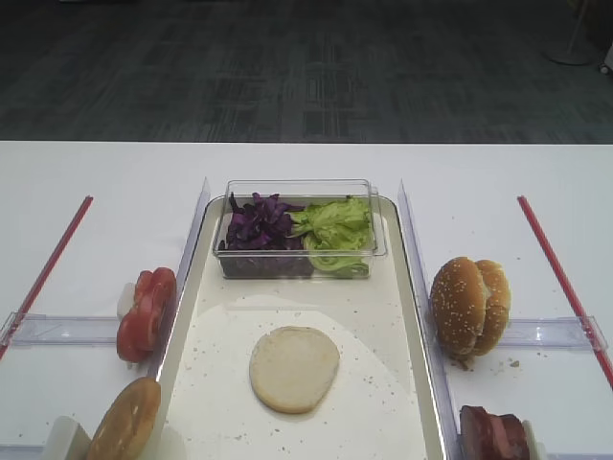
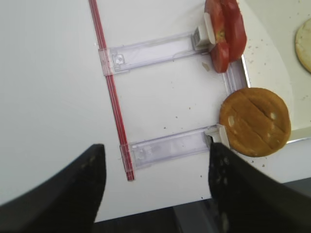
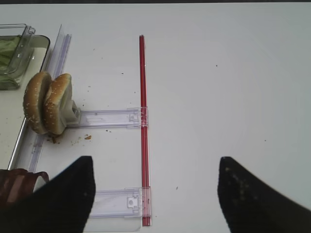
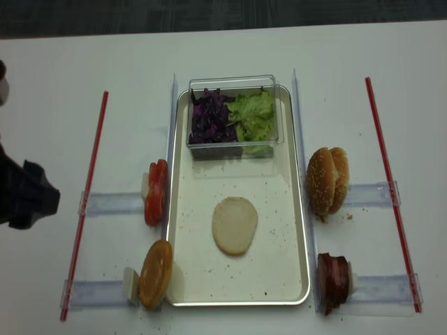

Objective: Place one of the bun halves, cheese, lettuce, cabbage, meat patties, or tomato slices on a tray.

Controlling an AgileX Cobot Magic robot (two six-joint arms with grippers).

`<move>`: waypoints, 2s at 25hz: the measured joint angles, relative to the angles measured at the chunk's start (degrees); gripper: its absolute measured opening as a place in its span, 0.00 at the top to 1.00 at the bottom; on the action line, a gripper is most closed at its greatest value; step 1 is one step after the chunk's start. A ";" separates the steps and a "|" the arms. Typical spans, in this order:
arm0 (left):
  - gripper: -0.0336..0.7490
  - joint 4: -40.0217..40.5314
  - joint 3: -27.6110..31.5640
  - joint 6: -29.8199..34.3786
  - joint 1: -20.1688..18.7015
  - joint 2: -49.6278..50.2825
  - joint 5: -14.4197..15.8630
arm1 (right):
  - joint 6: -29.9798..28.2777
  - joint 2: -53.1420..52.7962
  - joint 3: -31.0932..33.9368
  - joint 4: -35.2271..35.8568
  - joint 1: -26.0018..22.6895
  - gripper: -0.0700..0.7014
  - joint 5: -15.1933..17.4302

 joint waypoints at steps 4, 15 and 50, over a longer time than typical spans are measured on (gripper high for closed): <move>0.42 0.00 3.36 -0.24 0.00 -8.49 0.38 | 0.00 0.00 0.00 0.00 0.00 0.20 0.00; 0.42 -0.85 16.54 -2.26 0.00 -28.01 1.06 | 0.00 0.00 0.00 0.00 0.00 0.20 0.00; 0.42 -1.18 24.58 -2.92 0.00 -50.64 -3.02 | 0.00 0.00 0.00 0.00 0.00 0.20 0.00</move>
